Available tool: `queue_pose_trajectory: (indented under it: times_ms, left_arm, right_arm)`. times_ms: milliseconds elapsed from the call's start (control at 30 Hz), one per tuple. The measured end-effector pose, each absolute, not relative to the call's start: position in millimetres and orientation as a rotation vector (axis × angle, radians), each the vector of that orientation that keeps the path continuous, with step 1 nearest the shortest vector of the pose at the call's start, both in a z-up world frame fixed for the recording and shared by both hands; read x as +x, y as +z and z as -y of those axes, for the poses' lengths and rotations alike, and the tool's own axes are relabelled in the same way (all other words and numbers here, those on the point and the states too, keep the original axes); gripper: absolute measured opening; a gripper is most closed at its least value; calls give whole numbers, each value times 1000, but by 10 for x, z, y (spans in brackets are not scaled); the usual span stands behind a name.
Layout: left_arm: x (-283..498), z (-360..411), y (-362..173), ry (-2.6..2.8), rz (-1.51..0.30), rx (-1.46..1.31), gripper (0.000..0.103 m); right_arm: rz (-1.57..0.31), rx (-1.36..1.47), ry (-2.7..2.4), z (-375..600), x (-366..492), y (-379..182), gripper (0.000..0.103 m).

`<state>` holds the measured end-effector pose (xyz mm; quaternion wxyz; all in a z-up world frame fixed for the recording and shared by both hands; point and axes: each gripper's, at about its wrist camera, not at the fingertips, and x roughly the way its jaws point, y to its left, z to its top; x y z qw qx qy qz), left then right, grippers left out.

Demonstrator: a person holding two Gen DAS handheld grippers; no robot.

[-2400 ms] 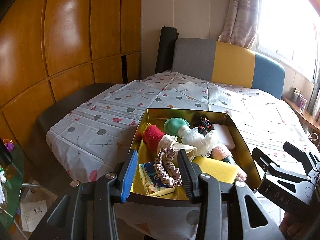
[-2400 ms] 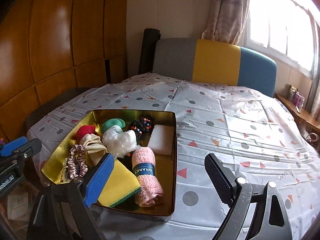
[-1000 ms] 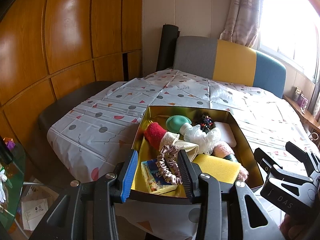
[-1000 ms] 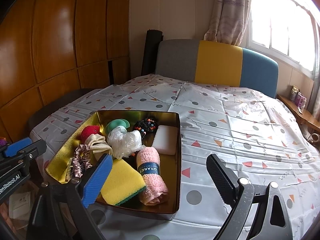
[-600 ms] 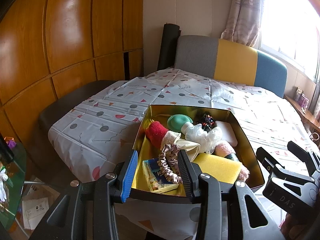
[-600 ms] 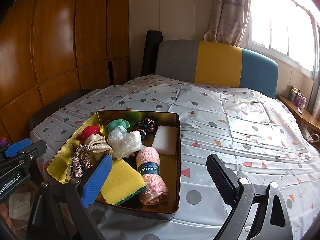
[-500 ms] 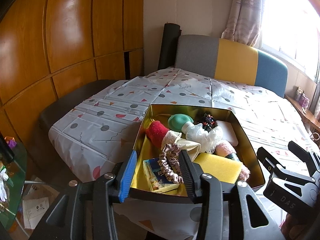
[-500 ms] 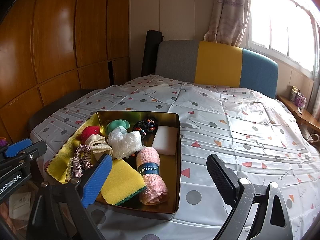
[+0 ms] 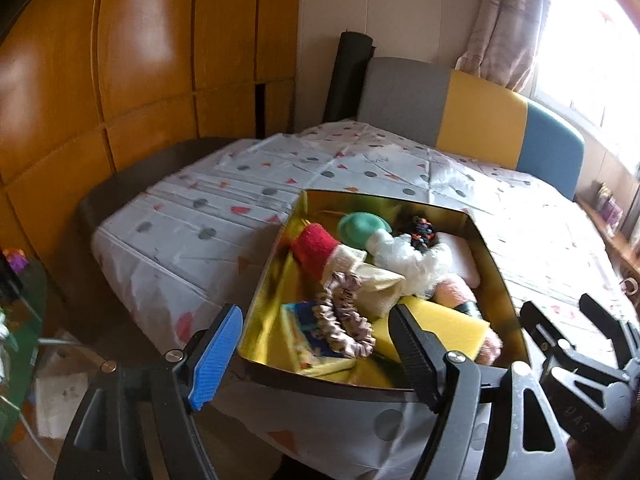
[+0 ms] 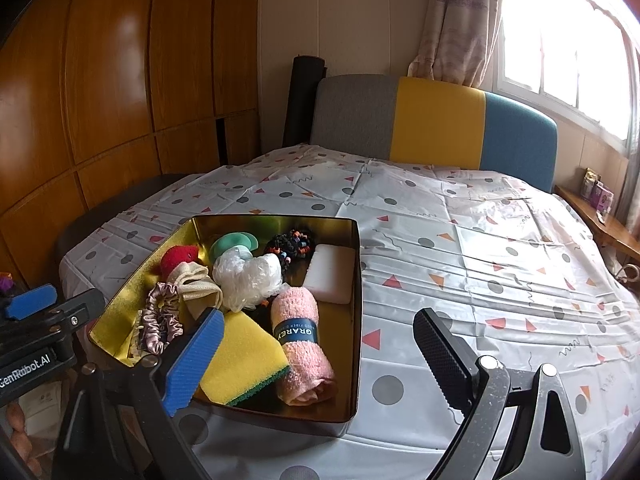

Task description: Organize soft objects

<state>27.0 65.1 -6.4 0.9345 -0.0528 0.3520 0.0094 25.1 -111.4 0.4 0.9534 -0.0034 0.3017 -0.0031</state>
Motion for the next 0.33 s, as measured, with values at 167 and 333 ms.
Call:
queue_pose_trajectory:
  times_ms: [167,333]
  left_arm:
    - [223,-626,-41,36,-662,-67,59]
    - [240,-610,9,29,-657,-60,59]
  right_arm:
    - [-621,-10,-5,1121,262,-25,96]
    - [-621,-1,-8,1153,275,-20,96]
